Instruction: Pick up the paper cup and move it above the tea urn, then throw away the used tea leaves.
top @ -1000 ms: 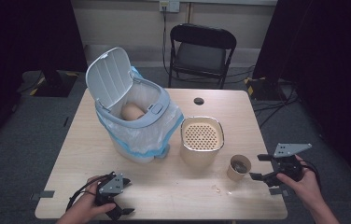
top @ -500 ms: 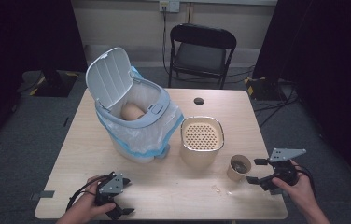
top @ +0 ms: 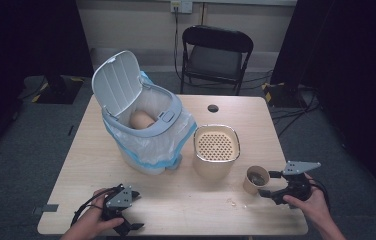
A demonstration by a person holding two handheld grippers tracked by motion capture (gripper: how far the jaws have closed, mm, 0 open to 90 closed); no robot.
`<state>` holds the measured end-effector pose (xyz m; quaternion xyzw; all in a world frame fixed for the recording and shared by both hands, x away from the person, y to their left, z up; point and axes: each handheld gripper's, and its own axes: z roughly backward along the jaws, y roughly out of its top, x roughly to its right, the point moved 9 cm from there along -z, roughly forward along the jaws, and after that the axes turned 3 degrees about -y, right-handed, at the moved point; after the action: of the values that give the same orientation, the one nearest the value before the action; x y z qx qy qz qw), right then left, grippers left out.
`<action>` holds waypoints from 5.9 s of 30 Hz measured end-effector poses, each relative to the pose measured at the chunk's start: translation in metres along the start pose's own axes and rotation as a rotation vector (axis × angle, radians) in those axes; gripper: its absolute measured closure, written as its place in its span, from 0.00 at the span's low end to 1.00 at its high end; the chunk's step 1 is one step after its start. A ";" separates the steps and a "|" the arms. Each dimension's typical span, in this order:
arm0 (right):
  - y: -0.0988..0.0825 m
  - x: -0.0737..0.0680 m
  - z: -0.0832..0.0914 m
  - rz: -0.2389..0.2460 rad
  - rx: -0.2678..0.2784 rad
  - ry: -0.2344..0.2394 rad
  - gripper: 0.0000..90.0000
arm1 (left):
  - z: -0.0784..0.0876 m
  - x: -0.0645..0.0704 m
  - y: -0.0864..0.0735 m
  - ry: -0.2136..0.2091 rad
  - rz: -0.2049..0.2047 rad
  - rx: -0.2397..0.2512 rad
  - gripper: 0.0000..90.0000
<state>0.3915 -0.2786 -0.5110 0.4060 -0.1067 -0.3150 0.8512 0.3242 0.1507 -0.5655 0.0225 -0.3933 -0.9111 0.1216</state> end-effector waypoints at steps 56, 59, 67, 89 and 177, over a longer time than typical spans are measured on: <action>0.007 -0.001 -0.035 -0.020 0.035 0.021 0.29 | 0.000 0.000 0.000 0.000 0.001 0.000 0.00; 0.007 0.002 -0.033 -0.016 0.027 0.012 0.29 | 0.000 0.000 0.000 0.000 0.000 -0.001 0.00; 0.012 0.008 -0.029 -0.009 0.012 -0.009 0.30 | 0.000 0.000 0.000 0.001 0.001 -0.001 0.00; 0.042 0.028 -0.021 0.000 0.004 -0.047 0.30 | 0.000 0.000 0.000 0.000 0.001 0.000 0.00; 0.165 0.119 -0.059 0.020 0.077 -0.138 0.31 | 0.000 0.000 0.000 -0.003 0.000 -0.004 0.00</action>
<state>0.5844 -0.2383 -0.4332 0.4146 -0.1811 -0.3296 0.8287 0.3240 0.1509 -0.5656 0.0211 -0.3916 -0.9119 0.1210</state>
